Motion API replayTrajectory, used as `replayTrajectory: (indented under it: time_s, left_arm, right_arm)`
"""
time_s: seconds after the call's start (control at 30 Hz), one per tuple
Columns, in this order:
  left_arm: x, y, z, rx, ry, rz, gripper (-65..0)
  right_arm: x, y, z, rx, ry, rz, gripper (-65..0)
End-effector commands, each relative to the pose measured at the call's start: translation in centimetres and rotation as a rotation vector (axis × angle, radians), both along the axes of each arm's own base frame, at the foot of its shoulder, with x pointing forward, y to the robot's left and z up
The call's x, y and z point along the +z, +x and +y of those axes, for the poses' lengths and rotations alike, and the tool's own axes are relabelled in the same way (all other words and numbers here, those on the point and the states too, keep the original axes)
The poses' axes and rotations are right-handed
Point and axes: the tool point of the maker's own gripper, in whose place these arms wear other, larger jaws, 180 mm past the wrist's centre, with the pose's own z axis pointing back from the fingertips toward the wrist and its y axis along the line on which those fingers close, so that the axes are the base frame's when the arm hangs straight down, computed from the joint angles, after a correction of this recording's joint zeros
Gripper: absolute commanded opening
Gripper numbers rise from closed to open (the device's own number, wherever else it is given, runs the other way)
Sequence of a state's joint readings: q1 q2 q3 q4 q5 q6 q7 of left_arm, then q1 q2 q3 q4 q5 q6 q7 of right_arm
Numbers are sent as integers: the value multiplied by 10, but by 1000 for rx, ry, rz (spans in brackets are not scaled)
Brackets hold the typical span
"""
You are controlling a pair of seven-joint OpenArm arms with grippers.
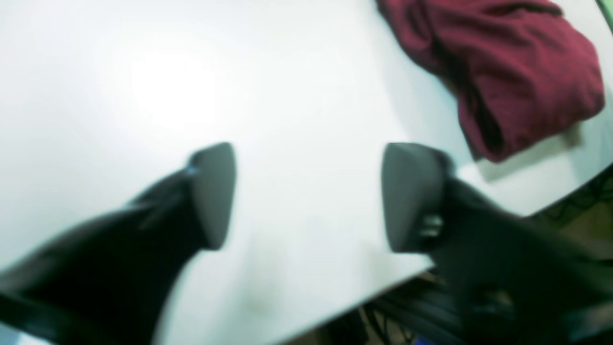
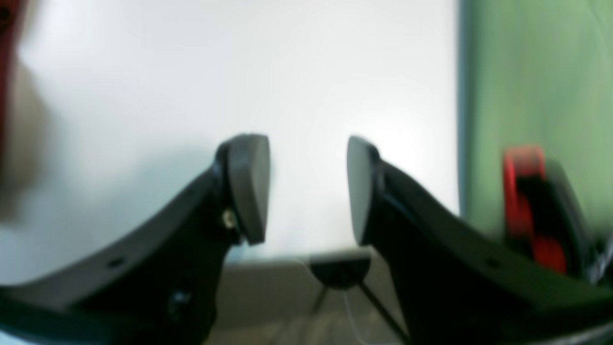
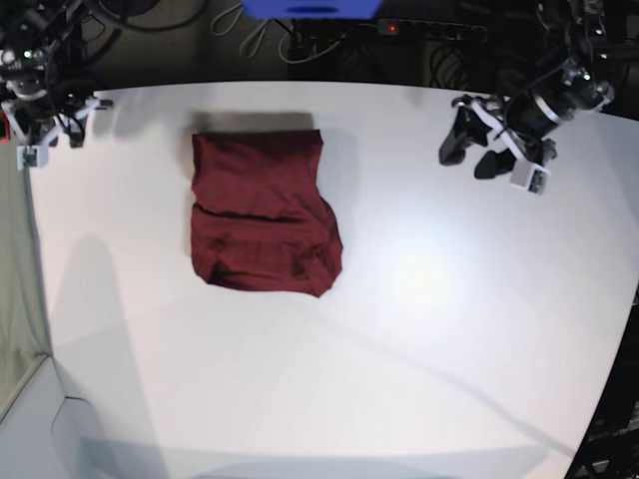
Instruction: Layout the t-shirt on the table in an organized manner, then fold the t-shirt properly
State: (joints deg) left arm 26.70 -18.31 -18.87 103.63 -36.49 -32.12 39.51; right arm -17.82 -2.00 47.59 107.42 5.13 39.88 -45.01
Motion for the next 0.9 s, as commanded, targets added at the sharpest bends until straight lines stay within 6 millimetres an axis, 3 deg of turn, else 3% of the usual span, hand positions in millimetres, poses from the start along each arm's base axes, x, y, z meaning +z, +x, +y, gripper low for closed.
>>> replayTrajectory:
  time_s: [0.0,0.1,0.2,0.33,0.47,0.6,0.73,0.87]
  left_arm:
    - [10,-3,3,5,-7,-30,-385]
    - [5,-27,10,21,11,16,-546]
    - [-8,-53,8,41,5,85,-645]
    - [-26,-93,9,55,4,196,-646]
    - [-59,-141,15,65,70,339,-647]
    - [-109,-189,25,82,185,500,-647]
    - [-145,-203,22,133,185,497,-647]
    - [-190,-207,22,208,132,535,-647]
  right_arm:
    - [10,-12,-13,-37,-30,-16,-383]
    - [6,-59,-40,-189,-44,26,-419]
    - [0,-93,-56,-296,-41,62,-515]
    - [-30,-129,-60,-353,23,153,-614]
    - [-77,-151,-52,-370,147,252,-650]
    - [-128,-162,-24,-308,291,380,-650]
    - [-164,-169,18,-211,404,482,-650]
    - [-191,-156,73,-101,498,444,-650]
